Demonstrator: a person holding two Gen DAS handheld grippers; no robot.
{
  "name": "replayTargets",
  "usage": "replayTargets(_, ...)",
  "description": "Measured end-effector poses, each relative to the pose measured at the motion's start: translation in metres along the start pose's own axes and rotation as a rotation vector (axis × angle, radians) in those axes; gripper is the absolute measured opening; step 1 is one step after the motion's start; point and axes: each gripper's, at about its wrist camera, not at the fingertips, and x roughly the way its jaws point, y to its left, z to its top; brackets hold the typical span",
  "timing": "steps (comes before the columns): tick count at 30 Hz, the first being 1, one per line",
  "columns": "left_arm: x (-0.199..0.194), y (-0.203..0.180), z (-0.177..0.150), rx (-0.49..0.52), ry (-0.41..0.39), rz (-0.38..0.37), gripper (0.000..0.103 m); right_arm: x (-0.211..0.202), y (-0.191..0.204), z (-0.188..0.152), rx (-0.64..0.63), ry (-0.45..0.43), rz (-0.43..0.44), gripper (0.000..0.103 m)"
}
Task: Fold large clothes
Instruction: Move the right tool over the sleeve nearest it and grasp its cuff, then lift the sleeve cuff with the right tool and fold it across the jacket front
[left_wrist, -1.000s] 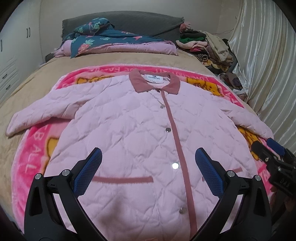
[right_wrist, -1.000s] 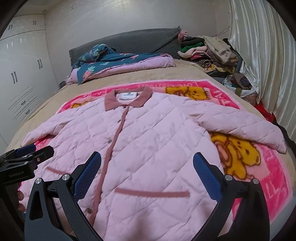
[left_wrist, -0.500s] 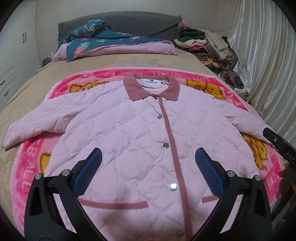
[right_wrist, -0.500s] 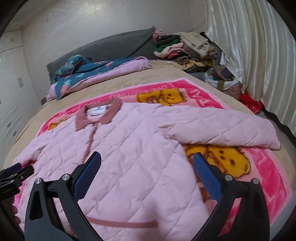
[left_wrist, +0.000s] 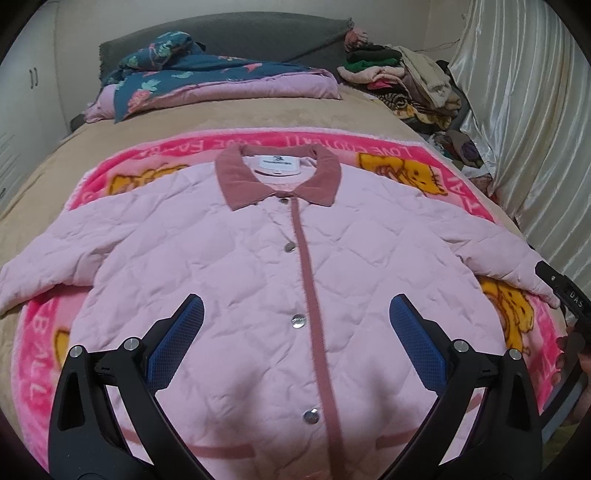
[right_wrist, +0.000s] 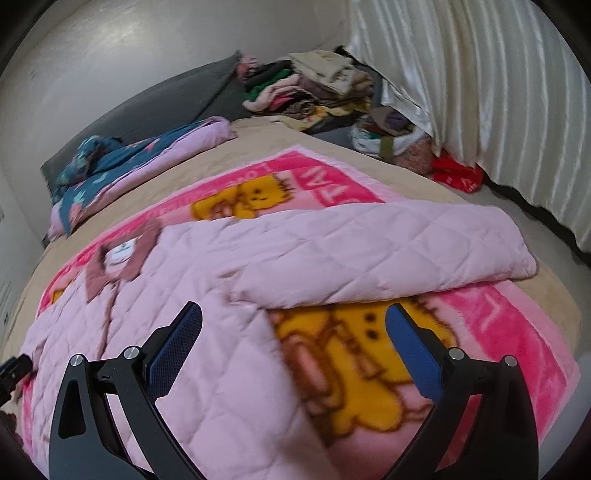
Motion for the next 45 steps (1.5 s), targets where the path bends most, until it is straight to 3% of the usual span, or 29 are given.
replayTargets(10,0.032,-0.018,0.014,-0.008,0.028,-0.086,0.094,0.043,-0.09,0.011,0.235,0.036,-0.099,0.099)
replayTargets(13,0.039,-0.023,0.015,0.023,0.019,-0.04,0.094,0.063,-0.122,0.013,0.332,0.067,-0.139,0.099)
replayTargets(19,0.053,-0.021,0.022,0.018,0.05,-0.04,0.094,0.088,-0.166,0.014,0.475,0.1,-0.174,0.099)
replayTargets(30,0.068,0.014,0.037,-0.062,0.049,0.021,0.094,0.12,-0.223,0.026,0.667,0.034,-0.208,0.098)
replayTargets(31,0.068,0.018,0.038,-0.07,0.049,0.025,0.094,0.12,-0.225,0.028,0.674,0.024,-0.21,0.096)
replayTargets(32,0.068,0.02,0.039,-0.074,0.048,0.028,0.094,0.122,-0.226,0.032,0.665,0.013,-0.229,0.084)
replayTargets(33,0.068,0.023,0.041,-0.073,0.046,0.033,0.094,0.122,-0.226,0.034,0.654,0.004,-0.238,0.062)
replayTargets(36,0.065,0.029,0.044,-0.068,0.043,0.047,0.094,0.114,-0.219,0.042,0.615,-0.021,-0.219,0.039)
replayTargets(39,0.062,0.034,0.048,-0.063,0.036,0.057,0.094,0.098,-0.197,0.057,0.496,-0.086,-0.209,0.029)
replayTargets(45,0.053,0.044,0.054,-0.055,0.014,0.075,0.094,0.062,-0.138,0.087,0.281,-0.183,-0.135,0.022)
